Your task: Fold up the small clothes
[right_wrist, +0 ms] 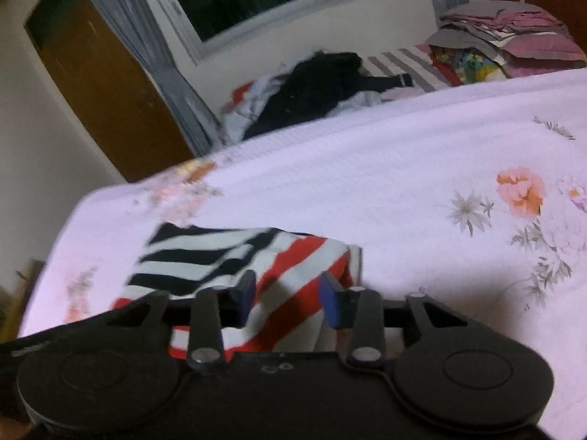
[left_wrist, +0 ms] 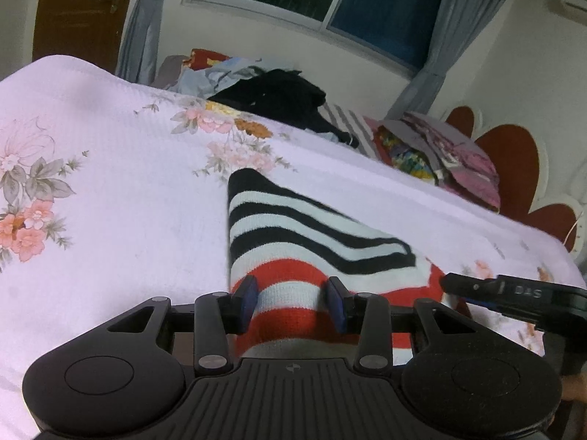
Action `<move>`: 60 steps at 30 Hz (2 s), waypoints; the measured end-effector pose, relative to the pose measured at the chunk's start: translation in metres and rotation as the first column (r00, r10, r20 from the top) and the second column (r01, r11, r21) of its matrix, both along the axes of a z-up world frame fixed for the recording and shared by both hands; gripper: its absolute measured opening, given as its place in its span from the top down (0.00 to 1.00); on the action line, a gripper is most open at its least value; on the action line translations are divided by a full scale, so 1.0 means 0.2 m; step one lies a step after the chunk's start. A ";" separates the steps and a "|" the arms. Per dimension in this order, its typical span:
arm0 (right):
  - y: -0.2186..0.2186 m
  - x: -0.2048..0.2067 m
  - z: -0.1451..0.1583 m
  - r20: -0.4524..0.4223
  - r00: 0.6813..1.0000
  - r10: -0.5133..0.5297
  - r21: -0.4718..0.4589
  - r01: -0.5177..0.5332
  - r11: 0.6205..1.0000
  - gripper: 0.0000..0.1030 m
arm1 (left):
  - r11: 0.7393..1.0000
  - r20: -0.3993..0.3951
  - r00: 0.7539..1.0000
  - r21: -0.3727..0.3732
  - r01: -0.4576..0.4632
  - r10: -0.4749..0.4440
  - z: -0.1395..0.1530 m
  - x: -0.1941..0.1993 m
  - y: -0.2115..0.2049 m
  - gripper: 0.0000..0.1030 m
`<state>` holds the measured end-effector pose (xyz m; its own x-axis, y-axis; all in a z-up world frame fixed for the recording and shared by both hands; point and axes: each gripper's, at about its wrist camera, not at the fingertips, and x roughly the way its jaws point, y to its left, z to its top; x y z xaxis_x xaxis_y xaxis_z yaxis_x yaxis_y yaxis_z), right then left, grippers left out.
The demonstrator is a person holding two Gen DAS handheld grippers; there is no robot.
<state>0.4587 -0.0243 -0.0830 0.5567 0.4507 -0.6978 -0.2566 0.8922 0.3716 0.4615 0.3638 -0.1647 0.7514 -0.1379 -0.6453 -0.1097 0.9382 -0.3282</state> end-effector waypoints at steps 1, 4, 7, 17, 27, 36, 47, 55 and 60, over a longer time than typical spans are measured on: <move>0.02 0.02 -0.03 -0.008 1.000 0.001 -0.027 -0.001 1.000 0.74 | 1.000 -0.003 1.000 0.004 -0.001 0.001 -0.01 0.00 -0.01 0.60; 0.05 0.06 -0.09 -0.002 1.000 0.000 -0.110 0.000 0.994 0.74 | 1.000 -0.009 1.000 0.014 -0.007 0.007 -0.03 0.01 -0.01 0.52; 0.06 0.05 -0.09 -0.013 1.000 -0.007 -0.095 0.006 0.995 0.72 | 1.000 -0.001 1.000 0.010 -0.016 0.016 -0.03 -0.01 -0.01 0.51; -0.04 -0.31 0.16 0.061 0.995 0.080 -0.023 -0.079 0.997 0.70 | 0.999 0.022 0.999 0.013 0.030 -0.030 0.07 -0.30 -0.04 0.51; -0.07 -0.55 0.04 -0.001 0.998 0.058 -0.091 -0.058 0.994 0.70 | 0.999 -0.025 0.999 0.029 0.023 -0.023 0.01 -0.43 -0.07 0.43; -0.07 -0.66 0.12 0.022 0.999 0.048 -0.076 -0.046 0.996 0.69 | 0.997 -0.054 0.998 0.070 0.042 -0.038 0.04 -0.45 -0.10 0.43; -0.10 -0.68 -0.06 -0.073 0.997 -0.011 -0.116 0.003 0.993 0.62 | 0.989 -0.067 0.997 0.140 0.043 -0.034 0.03 -0.48 -0.14 0.09; -0.11 -0.68 -0.10 -0.101 0.994 -0.050 -0.109 0.039 0.993 0.55 | 0.980 -0.149 0.989 0.195 0.042 -0.013 0.02 -0.45 -0.16 0.00; -0.07 -0.68 -0.09 -0.087 0.995 -0.038 -0.165 0.023 0.986 0.53 | 0.986 -0.213 0.977 0.165 0.005 0.031 0.00 -0.45 -0.13 0.00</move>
<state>0.3222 -0.0393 -0.1005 0.5002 0.3102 -0.8084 -0.2007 0.9497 0.2402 0.3721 0.3378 -0.1646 0.5940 -0.0081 -0.8044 -0.1734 0.9751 -0.1379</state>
